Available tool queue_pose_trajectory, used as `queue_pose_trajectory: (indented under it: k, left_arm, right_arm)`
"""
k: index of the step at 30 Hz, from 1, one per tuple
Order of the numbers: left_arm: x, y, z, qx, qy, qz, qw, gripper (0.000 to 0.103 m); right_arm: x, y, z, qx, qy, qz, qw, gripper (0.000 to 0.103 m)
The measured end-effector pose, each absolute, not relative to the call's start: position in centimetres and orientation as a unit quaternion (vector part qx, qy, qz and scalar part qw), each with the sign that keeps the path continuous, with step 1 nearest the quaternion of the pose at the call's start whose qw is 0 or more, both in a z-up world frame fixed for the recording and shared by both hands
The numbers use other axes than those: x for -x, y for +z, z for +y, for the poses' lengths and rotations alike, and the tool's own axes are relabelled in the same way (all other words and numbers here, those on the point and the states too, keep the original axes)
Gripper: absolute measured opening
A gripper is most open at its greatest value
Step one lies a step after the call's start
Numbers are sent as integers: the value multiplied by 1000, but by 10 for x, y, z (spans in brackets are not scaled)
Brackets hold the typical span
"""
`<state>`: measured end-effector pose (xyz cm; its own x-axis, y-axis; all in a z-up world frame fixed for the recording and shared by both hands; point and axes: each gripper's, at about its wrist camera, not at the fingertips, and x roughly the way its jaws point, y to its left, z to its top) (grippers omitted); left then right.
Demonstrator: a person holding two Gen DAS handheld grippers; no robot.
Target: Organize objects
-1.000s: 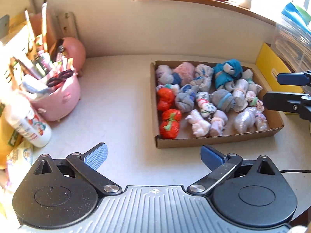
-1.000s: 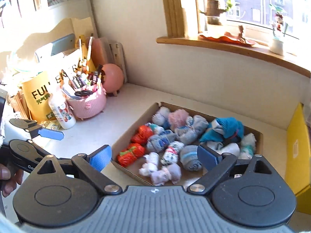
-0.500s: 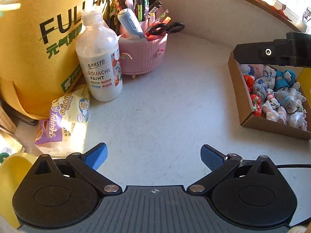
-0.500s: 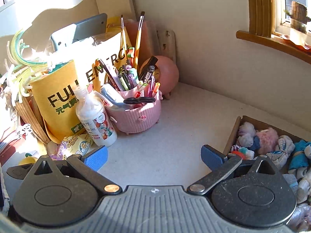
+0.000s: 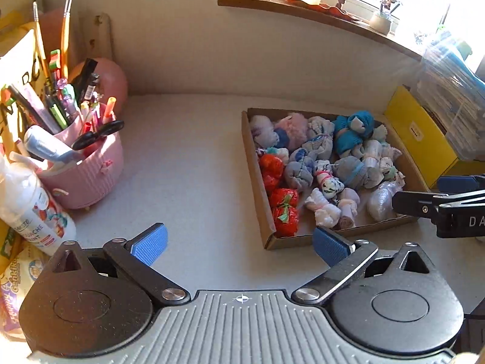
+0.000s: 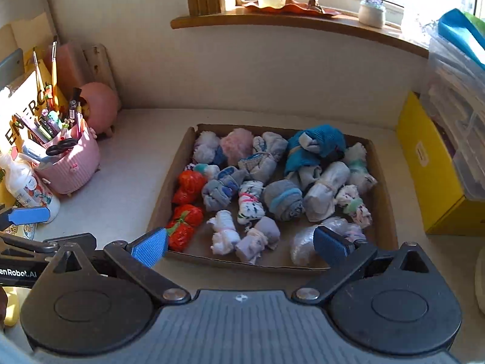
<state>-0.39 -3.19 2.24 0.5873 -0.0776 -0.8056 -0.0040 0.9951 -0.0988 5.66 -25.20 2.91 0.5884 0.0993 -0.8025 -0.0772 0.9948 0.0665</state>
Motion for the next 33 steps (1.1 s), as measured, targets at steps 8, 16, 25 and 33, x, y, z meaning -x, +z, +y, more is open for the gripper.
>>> queue_pose_trajectory:
  k: [8, 16, 25, 33]
  left_arm:
    - [-48, 33, -86, -17, -5, 478, 878, 102]
    - [-65, 38, -119, -8, -17, 492, 870, 102]
    - [-74, 36, -131, -6, -2, 502, 865, 103]
    - [-79, 32, -137, 4, -7, 511, 860, 103]
  right_arm:
    - [-53, 42, -289, -38, 15, 443, 896, 102]
    - [-65, 41, -308, -62, 30, 440, 895, 102]
    - [-72, 32, -312, -64, 46, 446, 891, 102]
    - [-75, 29, -315, -66, 55, 451, 888, 102]
